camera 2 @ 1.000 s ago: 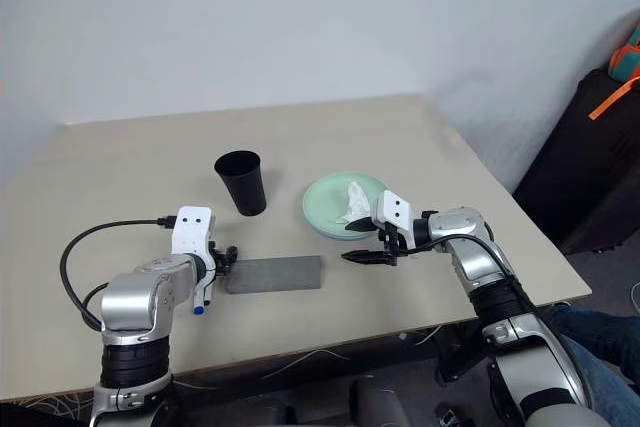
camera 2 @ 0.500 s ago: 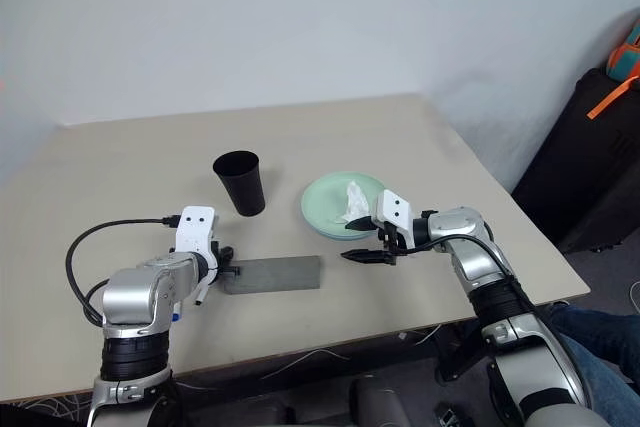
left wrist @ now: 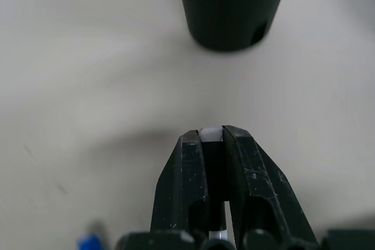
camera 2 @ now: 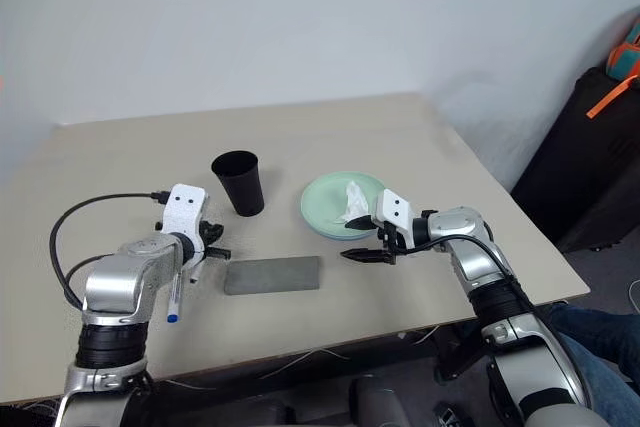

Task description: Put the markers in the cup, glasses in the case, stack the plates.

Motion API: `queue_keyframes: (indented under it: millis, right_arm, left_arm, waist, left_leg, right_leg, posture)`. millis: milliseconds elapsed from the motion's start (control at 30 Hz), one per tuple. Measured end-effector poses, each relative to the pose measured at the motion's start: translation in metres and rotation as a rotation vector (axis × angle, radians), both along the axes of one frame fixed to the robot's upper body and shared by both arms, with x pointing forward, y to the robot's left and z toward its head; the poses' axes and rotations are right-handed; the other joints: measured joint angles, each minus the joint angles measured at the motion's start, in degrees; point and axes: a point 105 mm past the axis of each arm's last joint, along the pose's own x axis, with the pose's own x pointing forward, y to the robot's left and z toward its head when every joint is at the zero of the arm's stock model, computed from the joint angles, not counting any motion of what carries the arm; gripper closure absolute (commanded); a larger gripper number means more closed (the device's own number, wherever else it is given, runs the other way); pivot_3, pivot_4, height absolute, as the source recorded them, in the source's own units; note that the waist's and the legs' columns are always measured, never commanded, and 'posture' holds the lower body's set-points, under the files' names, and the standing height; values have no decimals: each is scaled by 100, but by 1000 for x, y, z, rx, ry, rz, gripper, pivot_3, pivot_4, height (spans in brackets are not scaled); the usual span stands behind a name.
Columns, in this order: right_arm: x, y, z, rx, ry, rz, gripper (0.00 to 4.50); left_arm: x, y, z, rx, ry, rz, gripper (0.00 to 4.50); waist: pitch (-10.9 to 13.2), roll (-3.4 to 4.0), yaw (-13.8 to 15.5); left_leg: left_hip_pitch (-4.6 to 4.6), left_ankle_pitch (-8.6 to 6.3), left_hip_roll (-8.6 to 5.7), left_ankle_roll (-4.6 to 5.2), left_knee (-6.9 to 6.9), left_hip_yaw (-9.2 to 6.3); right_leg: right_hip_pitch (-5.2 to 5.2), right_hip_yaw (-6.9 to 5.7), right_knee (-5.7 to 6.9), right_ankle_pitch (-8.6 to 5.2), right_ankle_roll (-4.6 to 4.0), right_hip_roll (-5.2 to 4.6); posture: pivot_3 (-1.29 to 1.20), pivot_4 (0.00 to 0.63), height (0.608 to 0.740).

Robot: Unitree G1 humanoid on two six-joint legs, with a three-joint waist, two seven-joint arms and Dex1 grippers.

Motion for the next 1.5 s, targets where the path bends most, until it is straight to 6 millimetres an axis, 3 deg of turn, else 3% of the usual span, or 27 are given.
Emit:
queue_keyframes:
  millis: [300, 400, 567, 667, 800, 1067, 1100, 1333, 1500]
  right_arm:
    - [1, 0, 1, 0, -4, -2, 1424]
    - [1, 0, 1, -1, -5, -5, 1424]
    - [2, 1, 1, 2, -2, -8, 1424]
    - [3, 1, 0, 2, -1, -9, 1424]
    - [3, 2, 1, 1, -5, -13, 1424]
    - [3, -1, 3, -3, -16, -29, 1424]
    - [3, -2, 3, -7, -17, -34, 1424]
    - [1, -6, 0, -5, -2, -53, 1424]
    - [2, -7, 0, -6, -3, -59, 1424]
  left_arm:
    - [6, -56, 85, -109, -408, -517, 4473]
    - [22, -58, 112, -117, -560, -525, 4473]
    - [63, -42, 146, 5, -823, -400, 4473]
    - [83, -42, 145, 46, -904, -352, 4473]
    - [102, -45, 129, 101, -927, -297, 4473]
    - [112, -42, 102, 112, -917, -211, 4473]
    - [112, -43, 100, 108, -914, -206, 3758]
    - [113, -48, 95, 96, -910, -200, 1487]
    - [113, -50, 96, 90, -913, -202, 1487]
  waist:
    - [2, -2, 7]
    - [2, -2, 8]
    - [1, -2, 6]
    - [1, -3, 18]
    - [1, -3, 20]
    - [1, -3, 21]
    - [1, -4, 21]
    - [0, -5, 13]
    - [0, -5, 14]
  left_leg:
    - [-14, 0, 0, 0, 3, 4]
    - [-9, 1, 0, 2, 8, 5]
    - [-4, 2, 0, 3, 10, 10]
    - [-8, 2, -1, 3, 9, 10]
    - [-38, 1, -1, 4, 9, 10]
    - [-45, -1, -1, 7, 9, 8]
    - [-45, -1, -1, 6, 10, 9]
    - [-44, -2, -1, 5, 10, 9]
    - [-44, -2, -1, 5, 10, 8]
  right_leg:
    - [-6, 0, -7, 0, 0, -2]
    - [0, 0, -6, 0, 0, -1]
    - [7, 5, -2, 0, 0, 0]
    - [6, 5, -4, 1, 2, -1]
    - [0, 4, -7, 5, 8, -1]
    - [-4, 1, -7, 8, 13, -2]
    - [-4, 1, -7, 8, 13, -3]
    - [-4, 0, -6, 8, 13, -4]
    - [-3, 0, -6, 9, 14, -4]
  posture:
    - [0, 0, 740]
    - [0, 0, 740]
    - [0, 0, 740]
    - [0, 0, 740]
    - [0, 0, 740]
    - [0, 0, 740]
    - [0, 0, 740]
    - [0, 0, 740]
    - [0, 0, 740]
